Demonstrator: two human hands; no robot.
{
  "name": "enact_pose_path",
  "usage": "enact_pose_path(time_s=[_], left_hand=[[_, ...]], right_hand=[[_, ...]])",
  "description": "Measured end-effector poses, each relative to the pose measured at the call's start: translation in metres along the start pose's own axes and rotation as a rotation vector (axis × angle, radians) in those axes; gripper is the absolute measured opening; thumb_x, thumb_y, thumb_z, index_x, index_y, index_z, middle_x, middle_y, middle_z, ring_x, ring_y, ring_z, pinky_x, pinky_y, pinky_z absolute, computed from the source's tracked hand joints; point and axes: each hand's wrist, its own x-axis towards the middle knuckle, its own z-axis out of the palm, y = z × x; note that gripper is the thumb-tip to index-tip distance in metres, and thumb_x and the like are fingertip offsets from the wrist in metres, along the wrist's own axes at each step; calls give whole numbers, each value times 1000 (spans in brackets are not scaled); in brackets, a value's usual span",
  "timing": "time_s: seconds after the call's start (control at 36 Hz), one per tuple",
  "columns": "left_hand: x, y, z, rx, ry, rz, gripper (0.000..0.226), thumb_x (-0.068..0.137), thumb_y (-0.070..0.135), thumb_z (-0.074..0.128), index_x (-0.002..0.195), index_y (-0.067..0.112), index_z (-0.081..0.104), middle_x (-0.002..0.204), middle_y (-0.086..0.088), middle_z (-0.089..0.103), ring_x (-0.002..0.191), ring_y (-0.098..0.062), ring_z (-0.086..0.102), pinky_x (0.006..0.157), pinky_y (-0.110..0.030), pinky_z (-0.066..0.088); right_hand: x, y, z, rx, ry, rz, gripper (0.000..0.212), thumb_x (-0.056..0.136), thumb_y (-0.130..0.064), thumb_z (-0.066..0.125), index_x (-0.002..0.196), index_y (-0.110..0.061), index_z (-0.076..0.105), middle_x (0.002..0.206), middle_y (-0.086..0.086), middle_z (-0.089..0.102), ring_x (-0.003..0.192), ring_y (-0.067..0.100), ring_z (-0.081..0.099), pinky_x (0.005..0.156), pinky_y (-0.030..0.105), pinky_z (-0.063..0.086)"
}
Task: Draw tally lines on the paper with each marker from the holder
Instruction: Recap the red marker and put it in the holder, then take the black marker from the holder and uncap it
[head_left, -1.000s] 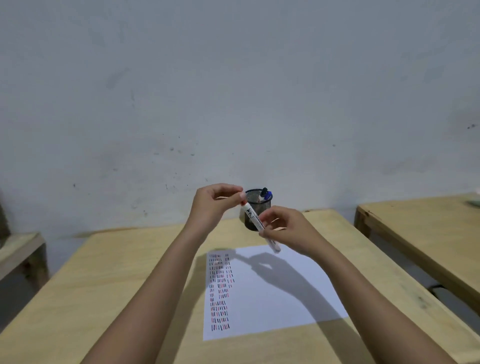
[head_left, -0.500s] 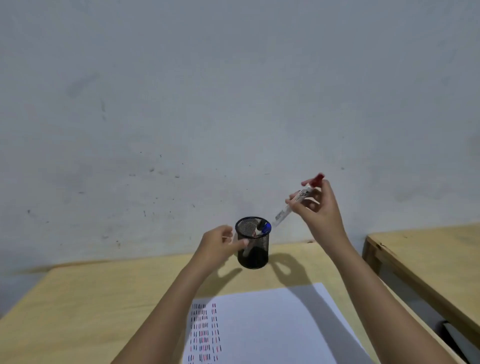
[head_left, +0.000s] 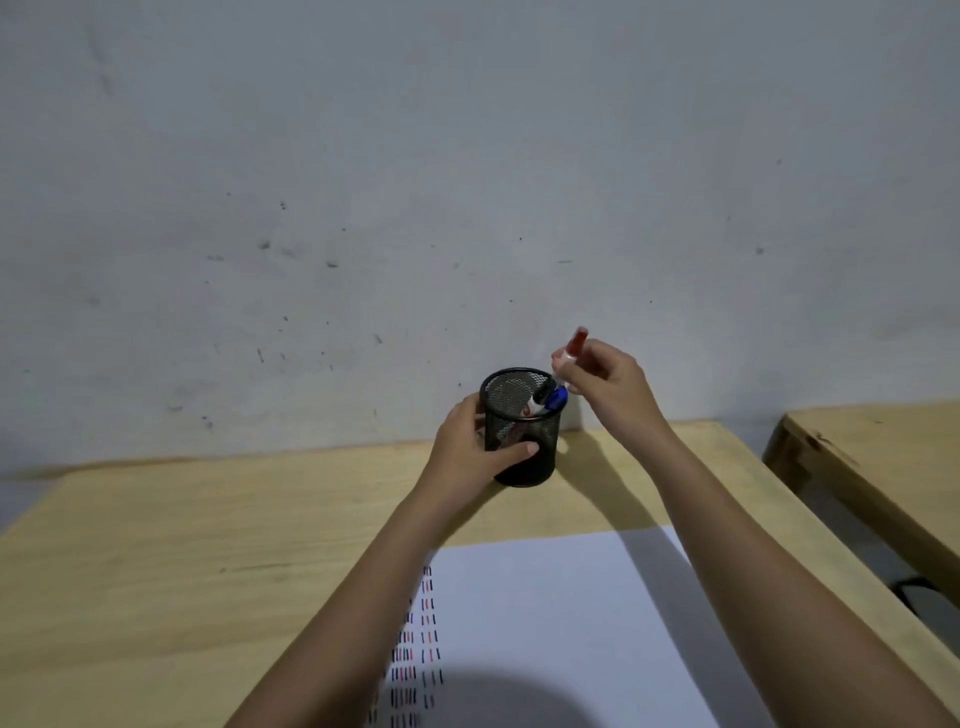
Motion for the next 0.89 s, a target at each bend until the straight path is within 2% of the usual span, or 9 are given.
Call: enact_pose_path(time_s=[0.08, 0.14, 0.25, 0.36, 0.47, 0.53, 0.64, 0.78, 0.89], left_hand=[[2, -3, 0, -4, -10, 4, 65, 60, 26, 84, 118, 25, 55, 123, 0, 61, 112, -15, 61, 97, -44, 51], [3, -5, 0, -32, -25, -3, 64, 61, 23, 85, 117, 25, 55, 123, -1, 61, 113, -16, 61, 96, -44, 52], [5, -7, -1, -3, -32, 29, 64, 67, 17, 83, 123, 16, 52, 127, -3, 58, 113, -15, 60, 96, -32, 51], [5, -9, 0, -16, -29, 28, 67, 66, 20, 83, 124, 16, 51, 128, -4, 57, 115, -17, 59, 99, -36, 50], [5, -10, 1, -25, -29, 29, 67, 65, 22, 83, 124, 18, 51, 127, -4, 57, 114, -16, 60, 99, -38, 50], [5, -10, 2, -19, -26, 32, 67, 63, 26, 82, 123, 19, 52, 126, -4, 58, 113, -16, 60, 99, -39, 50], [4, -10, 3, -17, -13, 37, 63, 61, 29, 82, 118, 24, 55, 123, -3, 61, 111, -17, 62, 96, -41, 52], [2, -10, 5, 7, 16, 49, 56, 65, 28, 82, 114, 23, 55, 121, -6, 61, 107, -15, 63, 93, -37, 54], [1, -11, 5, 27, 31, 62, 58, 68, 23, 80, 119, 18, 54, 121, -6, 57, 105, -16, 64, 92, -37, 54]], right_hand=[[3, 4, 2, -48, -18, 19, 7, 83, -15, 66, 88, -20, 66, 83, 0, 65, 79, 13, 57, 78, 28, 46], [4, 5, 2, -47, -20, 46, 9, 81, -15, 67, 89, -20, 66, 88, 7, 64, 80, 15, 56, 80, 32, 47], [2, 5, 0, -37, -15, 100, 14, 81, -14, 68, 95, -12, 68, 97, 12, 69, 89, 19, 62, 90, 40, 50], [-5, 0, -2, 1, 51, 65, 13, 81, -9, 66, 92, -16, 66, 91, 6, 69, 87, 16, 62, 91, 40, 51], [-20, -13, -5, 44, 274, -99, 10, 85, -10, 60, 92, -16, 63, 81, -8, 64, 79, 12, 60, 73, 22, 49], [-27, -21, -5, 67, 302, -178, 7, 86, -9, 61, 90, -14, 63, 78, -10, 63, 73, 7, 59, 68, 15, 47], [-36, -29, 3, -28, 187, -269, 8, 82, -8, 66, 87, -13, 63, 78, 3, 65, 70, 10, 60, 67, 13, 47], [-34, -21, 14, -329, 64, -275, 25, 72, -16, 76, 93, -11, 65, 88, -1, 63, 76, 12, 56, 68, 9, 43], [-30, -17, 15, -450, 62, -277, 25, 70, -16, 76, 92, -11, 66, 86, -5, 60, 80, 15, 54, 74, 22, 42]])
